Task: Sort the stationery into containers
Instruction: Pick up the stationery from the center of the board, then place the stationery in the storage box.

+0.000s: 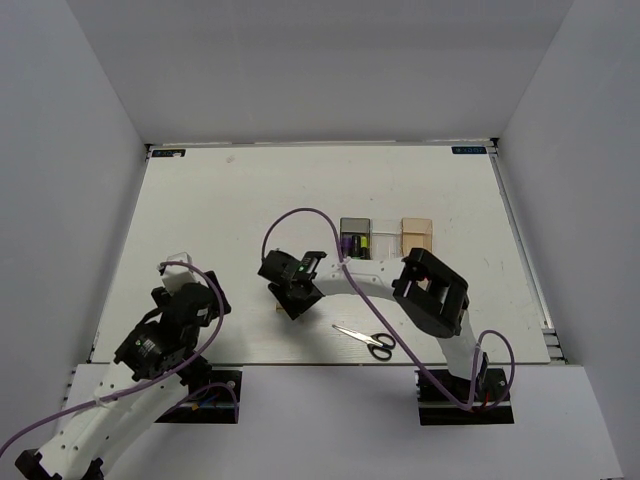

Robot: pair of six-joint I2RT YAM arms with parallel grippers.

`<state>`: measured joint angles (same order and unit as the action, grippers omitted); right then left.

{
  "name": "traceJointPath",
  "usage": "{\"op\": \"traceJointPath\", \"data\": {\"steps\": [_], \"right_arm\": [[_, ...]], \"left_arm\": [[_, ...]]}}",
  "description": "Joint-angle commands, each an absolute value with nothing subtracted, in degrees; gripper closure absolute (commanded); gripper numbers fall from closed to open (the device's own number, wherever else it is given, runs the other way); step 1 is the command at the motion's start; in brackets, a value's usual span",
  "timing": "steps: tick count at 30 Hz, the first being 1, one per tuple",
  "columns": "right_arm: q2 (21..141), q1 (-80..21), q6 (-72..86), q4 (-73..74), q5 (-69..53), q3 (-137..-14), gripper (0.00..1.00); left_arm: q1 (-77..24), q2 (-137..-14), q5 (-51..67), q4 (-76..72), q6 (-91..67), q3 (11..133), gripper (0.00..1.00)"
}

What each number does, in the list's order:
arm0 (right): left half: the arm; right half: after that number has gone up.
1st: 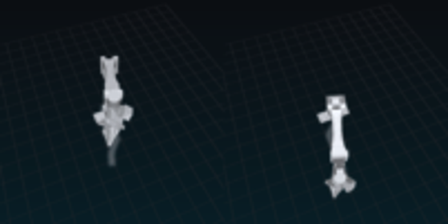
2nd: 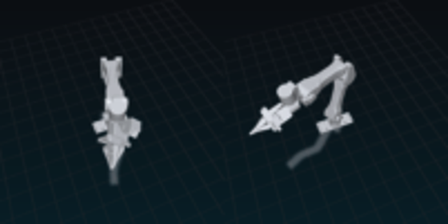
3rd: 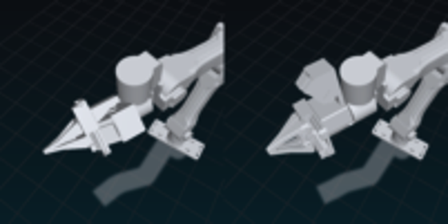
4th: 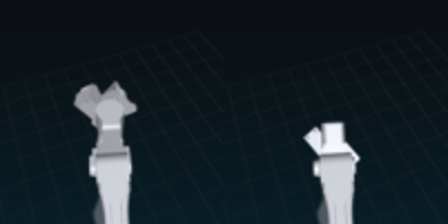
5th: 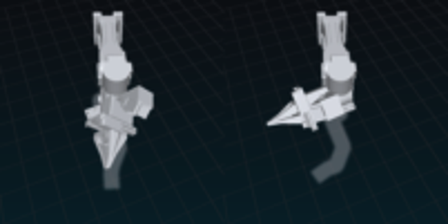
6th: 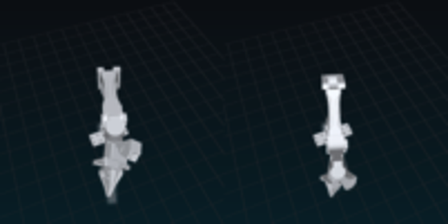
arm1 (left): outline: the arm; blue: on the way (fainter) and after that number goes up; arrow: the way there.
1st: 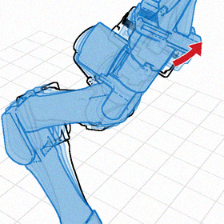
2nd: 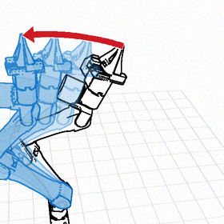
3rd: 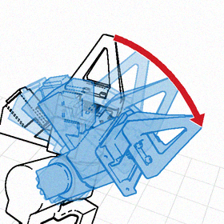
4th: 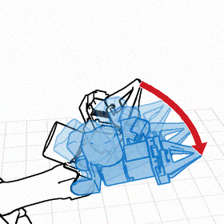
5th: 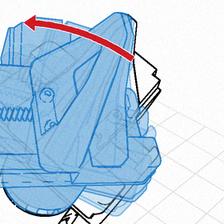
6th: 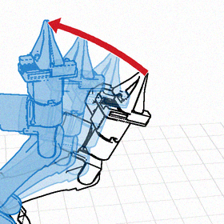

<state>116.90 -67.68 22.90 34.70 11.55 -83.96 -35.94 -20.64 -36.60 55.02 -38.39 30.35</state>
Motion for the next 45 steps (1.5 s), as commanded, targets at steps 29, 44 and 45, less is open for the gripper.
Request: {"op": "traceJointPath", "data": {"steps": [29,44,45], "right_arm": [[84.49,-53.54,0.35,34.38,26.54,-72.53,1.0],[86.57,-36.13,1.14,33.22,17.59,-68.72,0.72],[87.44,-35.51,0.97,33.4,16.62,-68.82,0.57]], "left_arm": [[-35.86,-35.06,-12.14,44.39,-28.66,28.92,0.91],[-36.56,-54.21,-2.9,36.84,-28.65,34.63,0.18],[-37.26,-55.19,-3.16,36.65,-29.96,35.15,0.18]]}}
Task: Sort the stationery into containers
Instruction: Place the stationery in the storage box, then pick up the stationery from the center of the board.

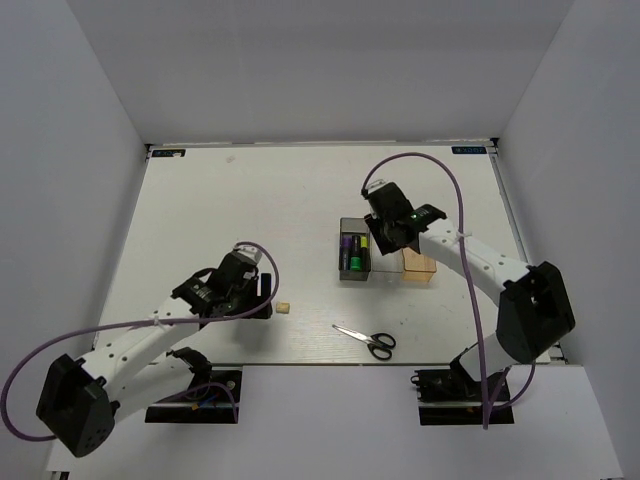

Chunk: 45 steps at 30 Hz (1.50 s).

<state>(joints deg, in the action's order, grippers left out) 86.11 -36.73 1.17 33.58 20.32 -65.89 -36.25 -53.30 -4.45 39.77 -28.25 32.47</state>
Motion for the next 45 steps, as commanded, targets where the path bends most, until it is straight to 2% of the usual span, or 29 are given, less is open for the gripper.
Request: {"op": "traceJointPath", "data": {"steps": [1,2,3,6,14,22,27,36,40,43,44,45], "right_arm": [[87.89,-34.46,1.05,33.57,14.09,-68.91,0.51],[88.06,-34.11,0.97,33.92,13.37,-69.08,0.45],[88.07,-33.75,1.14,33.66,12.75,-69.17,0.34],[87.28,-32.26,1.14,33.93,10.46,-68.91,0.28],[79.2,-28.66,1.84,30.68,1.6,-63.81,0.28],[73.92,-25.76,3.25,30.41,-3.16,-59.77,0.28],[70.76,-23.3,4.04,30.93,-5.44,-58.45,0.28],[69.0,-19.95,5.18,31.38,-9.75,-57.92,0.28],[67.86,-18.55,5.62,31.55,-11.33,-57.66,0.28],[66.1,-17.58,5.28,31.9,-12.56,-56.96,0.28],[65.31,-17.14,4.14,31.82,-13.09,-56.52,0.28],[64.78,-16.96,1.87,32.08,-14.75,-56.25,0.26]], "left_arm": [[-37.27,-57.02,-3.86,36.56,-30.41,35.33,0.18],[-37.27,-58.43,-3.95,35.34,-31.02,35.33,0.18],[-37.61,-59.84,-4.39,34.46,-32.42,35.25,0.18],[-39.28,-63.79,-6.94,33.05,-36.55,36.21,0.18],[-43.49,-73.81,-13.71,34.89,-53.06,42.18,0.23],[-46.58,-85.15,-16.44,36.91,-51.59,50.36,0.23],[-47.63,-87.54,-16.43,37.17,-51.94,50.18,0.29],[-49.57,-89.21,-18.98,40.17,-53.26,50.98,0.33],[-50.36,-90.79,-19.07,40.25,-53.52,51.24,0.46],[-50.8,-91.67,-19.16,40.51,-53.26,52.2,0.64],[-50.89,-91.84,-19.42,40.6,-52.57,52.99,0.73],[-51.32,-91.76,-19.6,40.52,-52.12,53.43,0.78]]}}
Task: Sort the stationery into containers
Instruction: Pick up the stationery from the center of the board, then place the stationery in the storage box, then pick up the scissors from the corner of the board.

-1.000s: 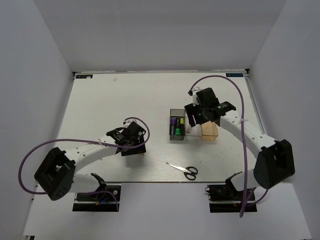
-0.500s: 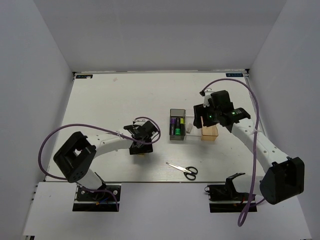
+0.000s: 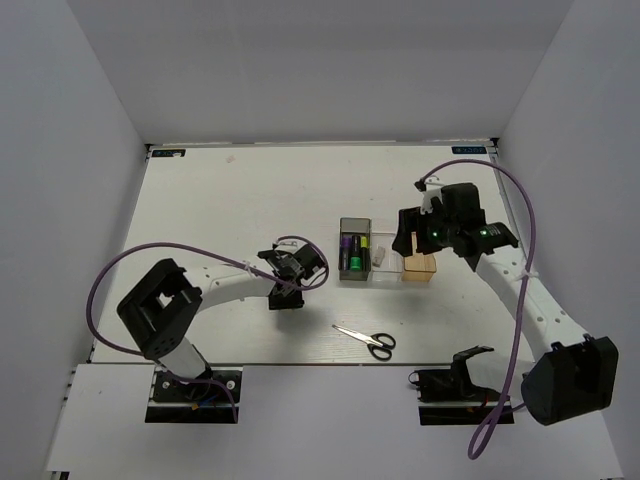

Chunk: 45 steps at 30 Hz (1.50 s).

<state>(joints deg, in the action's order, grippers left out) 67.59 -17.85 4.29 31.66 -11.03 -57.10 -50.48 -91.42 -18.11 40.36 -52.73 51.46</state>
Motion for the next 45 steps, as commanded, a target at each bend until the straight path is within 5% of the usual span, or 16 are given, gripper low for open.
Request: {"op": "traceJointPath", "data": {"steps": [1,4,9,18,21,22,26,34,37,38,41,42,45], "right_arm": [[63.12,-16.88,0.8,32.08,-14.94,-54.77,0.24],[58.11,-16.09,-5.61,31.81,-16.43,-52.39,0.34],[49.86,-14.59,-14.57,36.63,-21.52,-47.38,1.0],[42.98,-13.19,-17.31,38.67,-24.61,-41.49,1.0],[42.1,-12.74,-16.52,38.93,-24.43,-41.31,0.88],[41.93,-12.74,-16.61,38.94,-24.35,-41.22,0.72],[40.7,-12.22,-19.85,40.78,-26.44,-40.69,0.4],[39.46,-12.21,-25.83,44.2,-34.09,-39.9,0.33],[39.99,-12.22,-31.36,47.28,-39.89,-39.73,0.42],[40.16,-12.3,-32.77,49.03,-41.21,-39.55,0.56],[42.09,-12.48,-46.11,56.91,-50.33,-38.85,0.66],[43.84,-12.74,-54.58,59.3,-51.23,-38.06,0.66],[46.92,-13.09,-65.28,63.01,-53.96,-36.04,0.68]], "left_arm": [[-51.85,-91.76,-19.86,41.56,-51.42,56.4,0.82],[-54.75,-92.46,-22.58,43.5,-46.95,62.28,0.9],[-59.49,-95.36,-24.61,43.16,-39.05,78.1,0.9],[-59.24,-113.16,-15.04,38.23,-34.98,102.18,0.83],[-58.45,-119.08,-12.4,38.5,-35.16,108.27,0.72],[-58.36,-119.87,-11.7,39.11,-35.5,111.15,0.69],[-57.05,-122.61,-10.11,38.67,-37.08,111.8,0.54],[-55.46,-121.2,-8.09,36.21,-37.62,108.63,0.3],[-55.55,-120.5,-7.73,37.61,-37.0,110.83,0.3],[-55.72,-119.45,-7.82,38.05,-36.57,110.92,0.33],[-56.07,-113.4,-9.93,37.53,-35.42,105.94,0.6],[-56.07,-111.73,-10.89,37.18,-34.98,104.52,0.78],[-56.07,-101.62,-15.29,36.39,-34.37,91.37,0.87]]}}
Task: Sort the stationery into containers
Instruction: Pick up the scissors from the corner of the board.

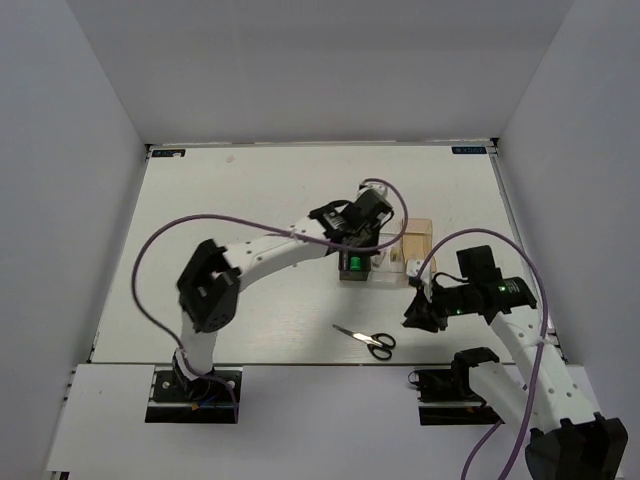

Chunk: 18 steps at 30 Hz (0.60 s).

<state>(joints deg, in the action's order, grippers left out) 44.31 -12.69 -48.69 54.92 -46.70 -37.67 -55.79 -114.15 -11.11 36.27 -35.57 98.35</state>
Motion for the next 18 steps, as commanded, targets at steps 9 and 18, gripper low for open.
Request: {"op": "traceJointPath", "data": {"steps": [9,18], "right_arm": [[56.16,-20.64,-64.43,51.96,-47.39,-31.73,0.66],[55.64,-24.26,-39.85,33.07,-29.74,-31.81,0.92]], "left_arm": [[-54.67,-62.56,-26.63,40.25,-35.06,54.69,0.16],[-57.11,-51.76,-12.59,31.73,-35.69,36.64,1.0]]}}
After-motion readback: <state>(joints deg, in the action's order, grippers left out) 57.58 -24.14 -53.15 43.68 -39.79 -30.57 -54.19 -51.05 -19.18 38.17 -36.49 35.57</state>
